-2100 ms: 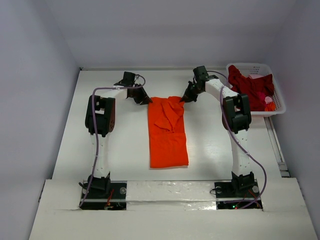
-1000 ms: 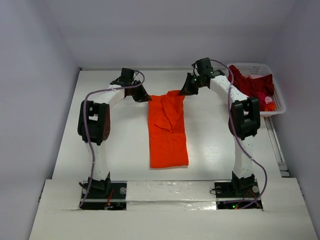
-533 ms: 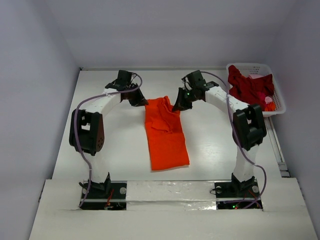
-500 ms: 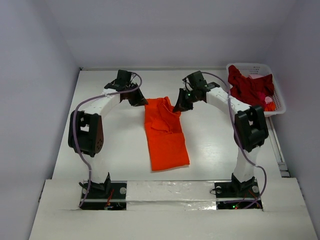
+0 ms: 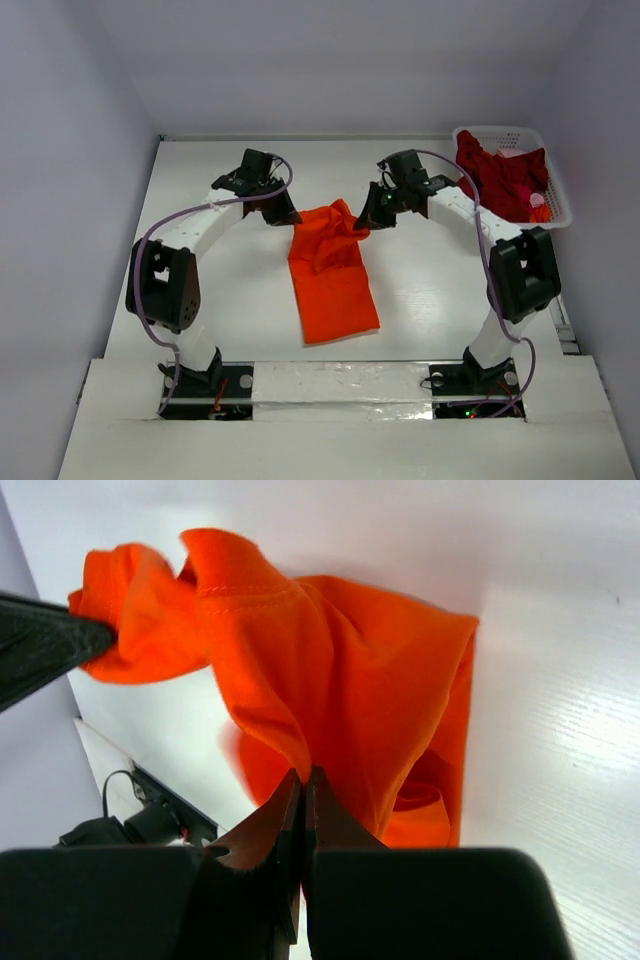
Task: Fold and stack the t-shirts
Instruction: Fold the tshirt
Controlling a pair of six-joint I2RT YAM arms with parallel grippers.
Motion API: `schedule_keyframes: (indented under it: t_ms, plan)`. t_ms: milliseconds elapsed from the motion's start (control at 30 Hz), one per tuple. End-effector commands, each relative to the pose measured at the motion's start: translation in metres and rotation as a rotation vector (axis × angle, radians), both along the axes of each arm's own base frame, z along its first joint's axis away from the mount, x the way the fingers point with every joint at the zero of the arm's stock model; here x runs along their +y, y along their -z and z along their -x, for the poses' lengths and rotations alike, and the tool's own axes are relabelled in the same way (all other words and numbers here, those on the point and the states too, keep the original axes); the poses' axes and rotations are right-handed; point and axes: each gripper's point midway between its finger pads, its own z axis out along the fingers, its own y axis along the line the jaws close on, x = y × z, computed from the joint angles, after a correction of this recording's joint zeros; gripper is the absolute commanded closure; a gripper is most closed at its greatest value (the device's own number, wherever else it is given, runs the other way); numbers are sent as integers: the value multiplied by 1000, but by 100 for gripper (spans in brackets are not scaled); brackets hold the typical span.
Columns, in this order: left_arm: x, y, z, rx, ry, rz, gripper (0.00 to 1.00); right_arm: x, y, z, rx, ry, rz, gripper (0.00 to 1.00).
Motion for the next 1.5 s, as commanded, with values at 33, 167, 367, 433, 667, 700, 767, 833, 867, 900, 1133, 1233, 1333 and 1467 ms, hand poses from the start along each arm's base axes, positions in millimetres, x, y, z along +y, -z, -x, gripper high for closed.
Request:
schedule_keyframes:
  t_ms: [33,167,367,433,667,700,767,833,867,900,1133,1233,1333,1467]
  plan:
    - [-1,-11,23,-19,18,-14,100,-2,-17,6,-49,-7,-30,100]
    - [-3,-16,39,-10,11,-12,100,-7,-18,16,-53,-10,-26,100]
    - [2,-46,52,-43,1,-7,100,-10,-26,31,-62,-27,-29,100]
    - [2,-55,52,-54,4,-4,100,-11,-29,34,-62,-30,-26,100]
    - [0,-63,65,-50,19,-3,100,-7,-32,49,-69,-82,-8,100]
    - [0,-64,66,-52,18,-1,100,-4,-31,52,-67,-92,-11,100]
    - [1,-61,69,-41,20,-1,100,-6,-31,55,-65,-90,-10,100]
    - [-1,-58,74,-35,27,-3,100,-1,-32,64,-68,-111,-6,100]
    - [-3,-58,77,-32,35,-3,100,-3,-30,65,-68,-107,1,100]
    - [-5,-59,81,-31,36,4,100,-2,-28,69,-65,-114,5,100]
    - [-1,-51,102,-3,22,-2,100,-5,-25,90,-56,-126,19,100]
    - [3,-45,113,18,18,-13,100,-10,-24,98,-52,-122,22,100]
    - [8,-40,123,37,9,-19,100,-16,-24,107,-49,-117,30,100]
    - [13,-39,132,44,1,-19,100,-21,-19,116,-45,-121,49,100]
